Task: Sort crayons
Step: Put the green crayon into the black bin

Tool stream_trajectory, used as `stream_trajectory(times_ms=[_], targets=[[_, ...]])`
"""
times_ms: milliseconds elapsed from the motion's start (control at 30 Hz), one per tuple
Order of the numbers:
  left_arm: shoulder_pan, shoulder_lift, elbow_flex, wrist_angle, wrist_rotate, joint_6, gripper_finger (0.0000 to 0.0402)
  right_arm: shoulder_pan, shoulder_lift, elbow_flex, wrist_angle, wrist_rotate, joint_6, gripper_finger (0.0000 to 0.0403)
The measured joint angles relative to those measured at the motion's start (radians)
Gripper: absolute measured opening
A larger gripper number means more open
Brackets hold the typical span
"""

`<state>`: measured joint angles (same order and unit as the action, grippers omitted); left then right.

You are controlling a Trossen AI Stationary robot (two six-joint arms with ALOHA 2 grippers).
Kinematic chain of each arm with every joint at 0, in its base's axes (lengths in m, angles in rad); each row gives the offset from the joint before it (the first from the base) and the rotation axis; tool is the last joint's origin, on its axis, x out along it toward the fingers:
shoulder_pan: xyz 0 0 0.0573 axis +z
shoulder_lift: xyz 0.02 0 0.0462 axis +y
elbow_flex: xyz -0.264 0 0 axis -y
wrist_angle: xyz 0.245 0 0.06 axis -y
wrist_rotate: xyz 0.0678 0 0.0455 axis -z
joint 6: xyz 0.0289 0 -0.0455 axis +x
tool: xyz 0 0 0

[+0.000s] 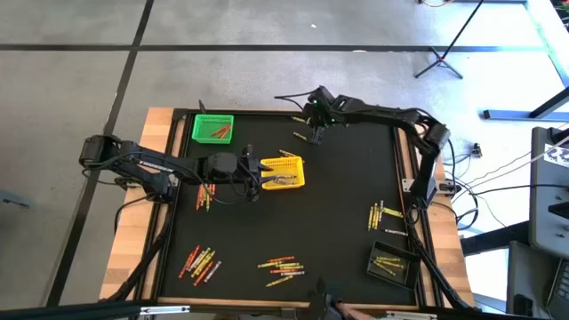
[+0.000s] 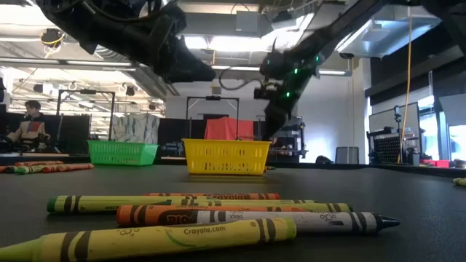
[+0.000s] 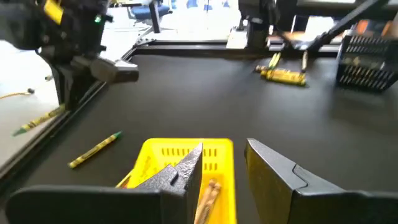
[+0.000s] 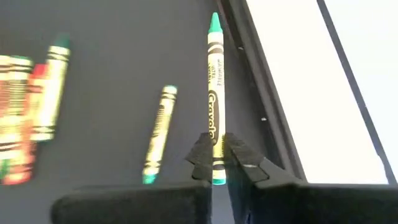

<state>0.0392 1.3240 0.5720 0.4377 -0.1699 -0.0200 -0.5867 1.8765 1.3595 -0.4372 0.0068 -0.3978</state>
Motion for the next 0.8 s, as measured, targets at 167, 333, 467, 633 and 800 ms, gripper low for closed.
stream_trajectory(times_ms=[167,333,467,633,800], targets=[[-0.032,0.0,0.0,0.002,-0.005,-0.06,0.0107,0.086,-0.124,0.0,-0.109,-0.001,0.08,0.0017],[-0.069,0.0,0.0,0.006,-0.057,-0.083,0.0107,0.222,-0.238,-0.052,-0.221,-0.002,0.158,0.0014],[-0.098,0.0,0.0,0.013,-0.064,-0.085,0.0107,0.341,-0.36,-0.167,-0.244,0.002,0.244,0.0017],[-0.131,0.0,0.0,0.032,-0.084,-0.107,0.0107,0.506,-0.526,-0.331,-0.265,0.011,0.379,0.0018],[-0.161,0.0,0.0,0.029,-0.107,-0.168,0.0107,0.694,-0.667,-0.434,-0.331,0.018,0.548,0.0018]])
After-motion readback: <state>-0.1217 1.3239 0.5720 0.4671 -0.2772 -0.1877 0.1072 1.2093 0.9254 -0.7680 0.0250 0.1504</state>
